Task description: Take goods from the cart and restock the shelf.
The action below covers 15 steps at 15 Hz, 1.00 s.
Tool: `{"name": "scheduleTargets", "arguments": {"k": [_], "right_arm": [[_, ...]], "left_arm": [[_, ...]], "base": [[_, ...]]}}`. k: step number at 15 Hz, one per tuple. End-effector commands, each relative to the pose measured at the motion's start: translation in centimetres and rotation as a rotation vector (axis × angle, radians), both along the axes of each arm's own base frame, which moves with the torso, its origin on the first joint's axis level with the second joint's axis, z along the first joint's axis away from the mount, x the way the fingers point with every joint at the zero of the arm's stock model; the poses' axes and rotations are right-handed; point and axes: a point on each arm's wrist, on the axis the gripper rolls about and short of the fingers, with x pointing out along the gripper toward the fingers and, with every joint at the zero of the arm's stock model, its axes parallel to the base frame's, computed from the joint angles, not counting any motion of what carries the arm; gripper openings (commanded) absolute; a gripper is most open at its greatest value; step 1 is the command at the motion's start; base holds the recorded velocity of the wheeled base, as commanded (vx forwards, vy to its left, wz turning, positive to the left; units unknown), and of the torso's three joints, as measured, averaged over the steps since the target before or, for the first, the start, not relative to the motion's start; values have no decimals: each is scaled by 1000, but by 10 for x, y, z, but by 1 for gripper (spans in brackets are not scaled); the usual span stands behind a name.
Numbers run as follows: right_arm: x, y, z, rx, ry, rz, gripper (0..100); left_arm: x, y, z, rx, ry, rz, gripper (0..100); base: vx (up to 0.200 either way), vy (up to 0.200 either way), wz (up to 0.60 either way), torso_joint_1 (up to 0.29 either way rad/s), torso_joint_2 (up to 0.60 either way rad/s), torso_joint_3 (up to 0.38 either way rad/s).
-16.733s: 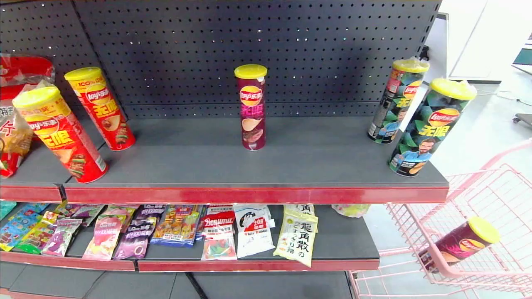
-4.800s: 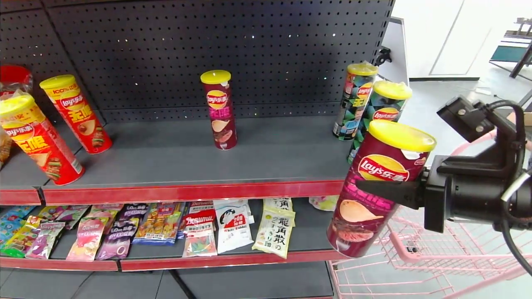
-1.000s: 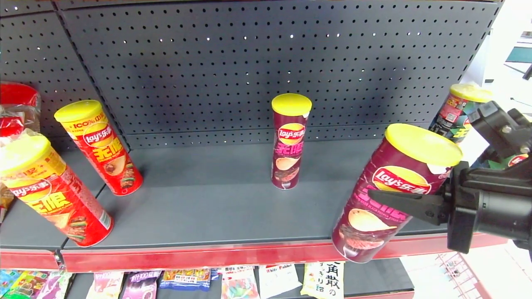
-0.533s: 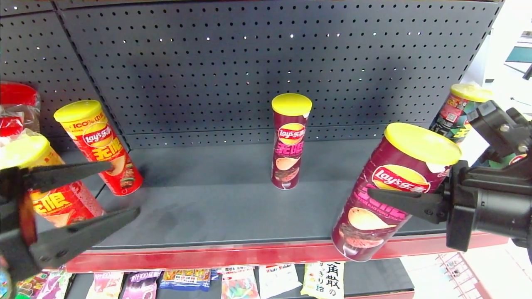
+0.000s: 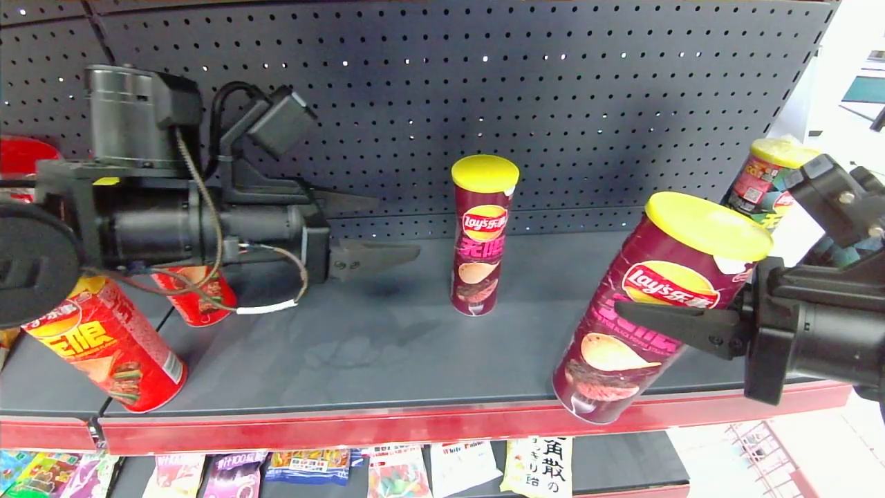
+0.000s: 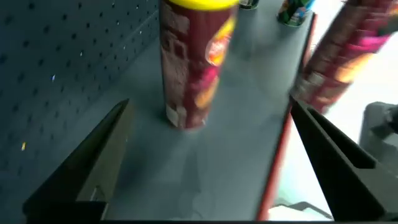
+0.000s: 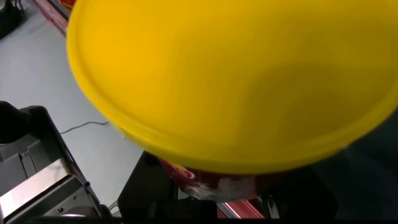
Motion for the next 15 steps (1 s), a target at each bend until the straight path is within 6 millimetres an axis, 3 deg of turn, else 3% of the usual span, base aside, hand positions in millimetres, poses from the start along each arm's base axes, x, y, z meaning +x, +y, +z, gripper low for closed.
{"name": "scheduleTargets", "arguments": {"k": [1, 8, 15], "right_arm": [[0, 0, 1, 1, -1, 0, 0], [-1, -1, 2, 5, -6, 0, 0], [-2, -1, 2, 5, -6, 0, 0]], "left_arm": [[37, -25, -20, 28, 27, -31, 100], [69, -56, -21, 9, -10, -70, 100], [77, -73, -18, -19, 2, -87, 100]], "base": [[0, 0, 0, 0, 0, 0], [0, 0, 0, 0, 0, 0], [0, 0, 0, 0, 0, 0]]}}
